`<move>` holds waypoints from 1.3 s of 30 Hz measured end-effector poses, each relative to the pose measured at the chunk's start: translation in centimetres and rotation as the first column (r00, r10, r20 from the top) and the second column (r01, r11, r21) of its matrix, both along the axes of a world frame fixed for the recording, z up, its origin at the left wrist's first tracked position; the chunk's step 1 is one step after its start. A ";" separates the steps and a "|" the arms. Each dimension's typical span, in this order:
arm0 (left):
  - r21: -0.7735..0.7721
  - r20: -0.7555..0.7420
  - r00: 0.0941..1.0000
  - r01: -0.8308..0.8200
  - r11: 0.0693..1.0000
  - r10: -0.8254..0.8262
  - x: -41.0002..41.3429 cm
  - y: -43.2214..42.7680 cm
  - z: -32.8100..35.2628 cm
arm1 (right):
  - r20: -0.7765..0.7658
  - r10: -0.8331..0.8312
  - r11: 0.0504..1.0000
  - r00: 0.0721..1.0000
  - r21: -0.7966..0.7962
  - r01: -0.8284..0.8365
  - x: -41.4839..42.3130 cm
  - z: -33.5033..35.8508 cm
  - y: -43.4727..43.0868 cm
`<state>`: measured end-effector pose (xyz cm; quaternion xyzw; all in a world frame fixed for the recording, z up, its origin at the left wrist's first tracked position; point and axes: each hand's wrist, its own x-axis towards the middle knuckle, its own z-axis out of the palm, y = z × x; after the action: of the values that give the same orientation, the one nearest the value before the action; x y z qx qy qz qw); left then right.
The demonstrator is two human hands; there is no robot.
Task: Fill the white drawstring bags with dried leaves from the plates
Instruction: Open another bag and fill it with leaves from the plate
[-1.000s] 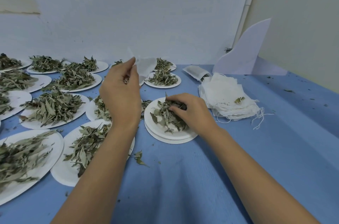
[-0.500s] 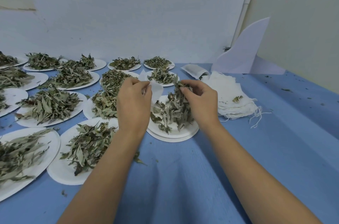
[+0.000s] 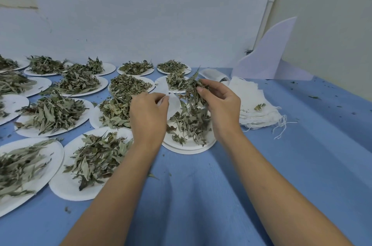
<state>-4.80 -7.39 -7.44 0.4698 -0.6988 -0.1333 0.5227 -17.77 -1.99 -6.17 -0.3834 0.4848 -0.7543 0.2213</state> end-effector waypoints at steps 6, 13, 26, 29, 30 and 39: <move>0.163 -0.201 0.978 0.095 0.982 -0.061 -0.7 0.2 0.8 | -0.154 0.114 0.993 0.982 -0.001 -0.115 1.3 0.0 0.0; 0.333 -0.520 0.830 0.413 0.848 -0.200 -1.6 0.7 1.6 | -0.285 -0.033 0.984 0.958 0.157 0.081 1.4 -0.9 -0.4; 0.351 -0.670 0.683 0.636 0.687 -0.291 -2.1 1.3 1.1 | -0.539 -0.127 0.955 0.833 0.159 0.249 2.1 -0.8 -0.5; 0.361 -0.733 0.634 0.672 0.647 -0.249 -2.1 1.3 1.2 | -0.455 -0.124 0.970 0.882 0.131 0.204 2.4 -0.6 -0.5; 0.368 -0.752 0.617 0.683 0.631 -0.230 -2.0 1.3 1.3 | -0.440 -0.113 0.975 0.891 0.121 0.184 2.5 -0.6 -0.5; 0.354 -0.815 0.555 0.706 0.613 -0.169 -1.7 0.7 1.4 | -0.478 0.057 0.984 0.876 0.174 0.031 2.4 -0.2 -0.1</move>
<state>-6.50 -6.67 -6.04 0.3221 -0.4445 -0.6735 0.4950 -15.33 -2.12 -6.38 -0.5409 0.5869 -0.5878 0.1320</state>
